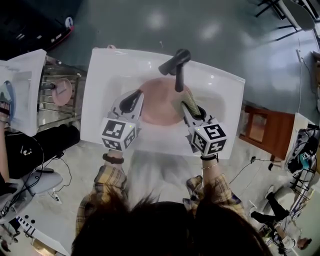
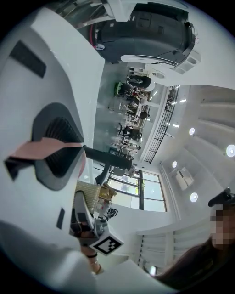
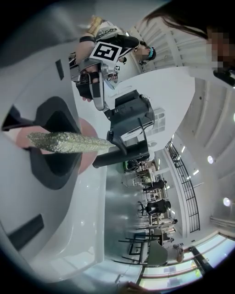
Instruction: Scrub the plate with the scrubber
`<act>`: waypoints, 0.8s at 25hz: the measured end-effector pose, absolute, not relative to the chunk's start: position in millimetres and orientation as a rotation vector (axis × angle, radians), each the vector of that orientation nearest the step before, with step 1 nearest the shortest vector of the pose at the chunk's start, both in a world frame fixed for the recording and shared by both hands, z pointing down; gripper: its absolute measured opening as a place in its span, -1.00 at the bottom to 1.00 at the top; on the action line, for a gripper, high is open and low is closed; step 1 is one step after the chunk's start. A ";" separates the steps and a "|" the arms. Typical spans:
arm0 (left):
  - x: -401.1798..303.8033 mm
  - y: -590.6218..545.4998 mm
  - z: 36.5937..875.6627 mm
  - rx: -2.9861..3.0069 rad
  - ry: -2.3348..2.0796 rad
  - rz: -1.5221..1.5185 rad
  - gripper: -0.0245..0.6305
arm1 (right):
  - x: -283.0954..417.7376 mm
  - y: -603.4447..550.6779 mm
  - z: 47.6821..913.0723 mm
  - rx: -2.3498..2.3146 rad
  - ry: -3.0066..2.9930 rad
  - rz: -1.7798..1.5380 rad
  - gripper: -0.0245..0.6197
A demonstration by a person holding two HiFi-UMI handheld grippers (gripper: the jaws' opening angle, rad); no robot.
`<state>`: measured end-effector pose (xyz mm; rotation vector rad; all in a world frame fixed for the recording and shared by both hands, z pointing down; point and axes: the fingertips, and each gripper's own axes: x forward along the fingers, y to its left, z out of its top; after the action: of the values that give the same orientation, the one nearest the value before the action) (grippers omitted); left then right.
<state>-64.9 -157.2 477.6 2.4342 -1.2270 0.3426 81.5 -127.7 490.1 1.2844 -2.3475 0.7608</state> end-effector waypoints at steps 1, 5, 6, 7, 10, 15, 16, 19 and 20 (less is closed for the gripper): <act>-66.0 -157.8 481.8 2.430 -1.224 0.352 -0.88 | 77.5 -128.9 494.0 1.275 -2.348 0.771 -0.69; -69.1 -160.8 499.1 2.414 -1.213 0.391 -0.88 | 62.2 -132.2 509.7 1.223 -2.347 0.804 -0.69; -69.6 -161.8 503.9 2.413 -1.209 0.405 -0.88 | 58.6 -132.9 513.1 1.210 -2.346 0.809 -0.69; -70.2 -163.0 509.0 2.412 -1.204 0.420 -0.88 | 54.9 -133.9 516.1 1.198 -2.346 0.813 -0.69; -71.5 -166.5 523.7 2.407 -1.184 0.462 -0.74 | 46.1 -138.7 523.1 1.177 -2.342 0.820 -0.69; -72.4 -170.5 542.8 2.391 -1.154 0.520 -0.51 | 45.2 -145.6 535.8 1.183 -2.300 0.809 -0.69; -71.8 -171.0 546.2 2.383 -1.138 0.524 -0.50 | 45.8 -146.6 538.6 1.182 -2.290 0.803 -0.69; -67.9 -170.4 556.3 2.362 -1.091 0.541 -0.50 | 47.9 -148.2 544.6 1.182 -2.273 0.808 -0.69; -67.4 -169.8 559.3 2.360 -1.088 0.554 -0.50 | 48.6 -148.3 546.3 1.183 -2.266 0.806 -0.69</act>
<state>-67.4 -169.8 559.3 2.3596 -1.0879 0.5536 48.6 -148.3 546.3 1.1832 -2.2665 0.8057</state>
